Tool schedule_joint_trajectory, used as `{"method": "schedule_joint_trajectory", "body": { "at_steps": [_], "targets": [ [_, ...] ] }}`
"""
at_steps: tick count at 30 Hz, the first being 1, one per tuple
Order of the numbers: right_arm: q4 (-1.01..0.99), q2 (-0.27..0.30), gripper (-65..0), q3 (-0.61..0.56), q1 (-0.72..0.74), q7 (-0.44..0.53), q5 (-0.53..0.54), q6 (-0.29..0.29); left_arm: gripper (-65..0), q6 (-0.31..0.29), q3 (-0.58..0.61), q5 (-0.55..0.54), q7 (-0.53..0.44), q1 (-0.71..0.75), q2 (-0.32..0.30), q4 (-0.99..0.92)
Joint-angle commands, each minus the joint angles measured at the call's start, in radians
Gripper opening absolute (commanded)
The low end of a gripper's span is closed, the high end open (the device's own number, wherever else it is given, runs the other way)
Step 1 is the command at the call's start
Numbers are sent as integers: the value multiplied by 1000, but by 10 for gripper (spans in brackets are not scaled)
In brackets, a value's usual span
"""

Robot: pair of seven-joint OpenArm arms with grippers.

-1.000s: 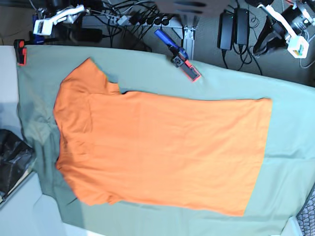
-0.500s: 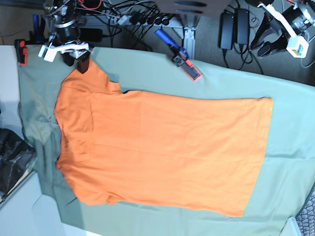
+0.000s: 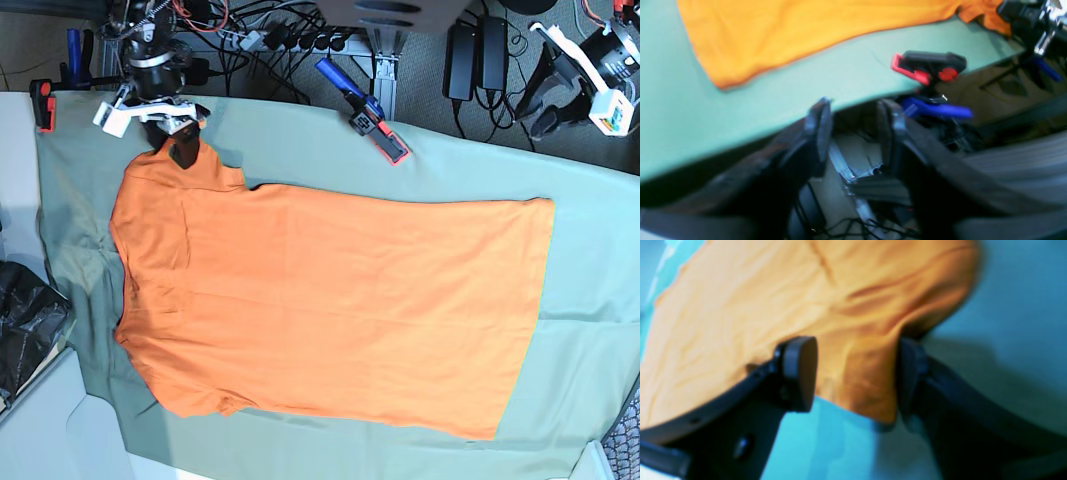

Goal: Fold the T-shirt properly
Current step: 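Move right gripper to the shoulder edge, left gripper to the hem corner, then close both grippers on the orange shirt's long edge at shoulder and hem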

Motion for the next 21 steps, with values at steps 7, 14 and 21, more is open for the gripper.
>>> {"method": "schedule_joint_trajectory", "body": {
  "at_steps": [7, 14, 21],
  "targets": [
    [8, -2, -286, 0, 6, -19, -12, 15, -318, 80, -16, -14, -2, -87, -50, 1],
    [8, -2, -286, 0, 6, -19, -68, 15, -318, 95, -7, -15, 6, -253, -49, -150],
    [8, -2, -286, 0, 6, -19, -71, 15, -318, 95, 90, -30, 16, -418, -48, -365]
  ]
}}
